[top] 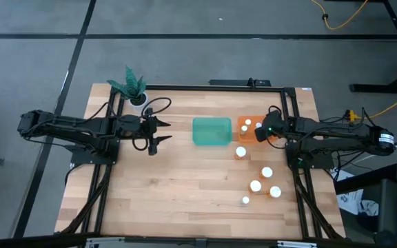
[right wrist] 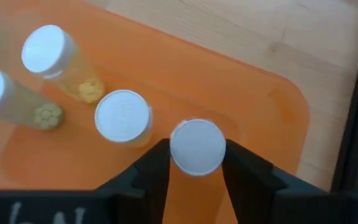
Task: Pick and place medicine bottles into bin by pill shape (circle, oval)
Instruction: Put the pink pill bottle into the orange bin
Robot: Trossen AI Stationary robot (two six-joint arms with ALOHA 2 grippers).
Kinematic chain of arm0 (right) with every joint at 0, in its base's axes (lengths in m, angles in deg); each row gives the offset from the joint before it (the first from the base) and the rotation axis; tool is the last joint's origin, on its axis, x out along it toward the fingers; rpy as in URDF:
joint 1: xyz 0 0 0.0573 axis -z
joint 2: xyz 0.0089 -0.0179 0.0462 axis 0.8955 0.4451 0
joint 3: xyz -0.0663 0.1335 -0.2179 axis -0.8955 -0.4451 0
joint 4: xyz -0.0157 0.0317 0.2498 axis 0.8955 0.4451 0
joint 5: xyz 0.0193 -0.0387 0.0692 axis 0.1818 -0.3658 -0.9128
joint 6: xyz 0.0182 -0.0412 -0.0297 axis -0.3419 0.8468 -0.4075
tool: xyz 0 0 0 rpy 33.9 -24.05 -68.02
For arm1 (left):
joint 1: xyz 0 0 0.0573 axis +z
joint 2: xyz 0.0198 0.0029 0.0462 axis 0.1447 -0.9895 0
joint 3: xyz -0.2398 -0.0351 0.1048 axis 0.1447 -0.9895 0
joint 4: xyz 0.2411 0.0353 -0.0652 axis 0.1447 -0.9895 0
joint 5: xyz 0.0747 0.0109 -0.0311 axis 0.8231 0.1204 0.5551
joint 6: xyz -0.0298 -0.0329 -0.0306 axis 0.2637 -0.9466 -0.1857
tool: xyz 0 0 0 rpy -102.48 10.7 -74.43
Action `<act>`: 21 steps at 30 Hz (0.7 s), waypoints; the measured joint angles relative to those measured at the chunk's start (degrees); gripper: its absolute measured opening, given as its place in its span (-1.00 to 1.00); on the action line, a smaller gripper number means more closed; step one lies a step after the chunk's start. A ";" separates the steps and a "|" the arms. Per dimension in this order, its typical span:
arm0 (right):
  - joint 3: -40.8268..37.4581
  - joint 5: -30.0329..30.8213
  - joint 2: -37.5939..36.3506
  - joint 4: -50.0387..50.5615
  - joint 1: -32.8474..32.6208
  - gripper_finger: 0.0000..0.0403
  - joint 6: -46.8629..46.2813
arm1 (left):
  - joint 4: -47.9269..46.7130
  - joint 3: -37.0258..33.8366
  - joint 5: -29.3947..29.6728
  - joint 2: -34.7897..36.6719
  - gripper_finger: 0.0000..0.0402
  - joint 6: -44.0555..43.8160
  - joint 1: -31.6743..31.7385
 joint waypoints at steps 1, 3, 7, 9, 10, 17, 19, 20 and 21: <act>0.00 0.02 0.00 0.00 0.00 -0.27 -0.01 | 0.00 0.00 0.00 0.00 0.07 0.00 0.02; 0.00 0.04 0.00 0.00 0.00 -0.24 0.00 | 0.00 0.00 0.00 0.00 0.07 0.00 0.02; 0.00 0.02 0.00 0.09 0.00 -0.19 0.10 | 0.00 0.00 0.00 0.00 0.07 -0.02 0.02; 0.00 0.04 0.00 0.55 0.00 -0.17 0.11 | 0.00 0.00 0.00 0.00 0.07 0.00 0.02; 0.00 0.02 0.00 0.90 0.00 -0.16 0.11 | 0.00 0.00 0.00 0.00 0.07 -0.01 0.02; 0.00 -0.49 0.00 1.07 0.00 -0.16 0.20 | 0.00 0.01 0.00 0.00 0.07 -0.02 0.02; 0.02 -1.88 -0.02 1.07 0.00 -0.16 0.22 | 0.00 0.00 0.00 0.00 0.07 -0.02 0.02; 0.02 -2.64 -0.02 1.07 0.00 -0.16 0.26 | 0.00 0.00 -0.02 0.00 0.07 -0.02 0.02; 0.02 -3.04 -0.02 1.07 -0.02 -0.16 0.41 | 0.00 0.00 0.00 0.00 0.07 -0.02 0.01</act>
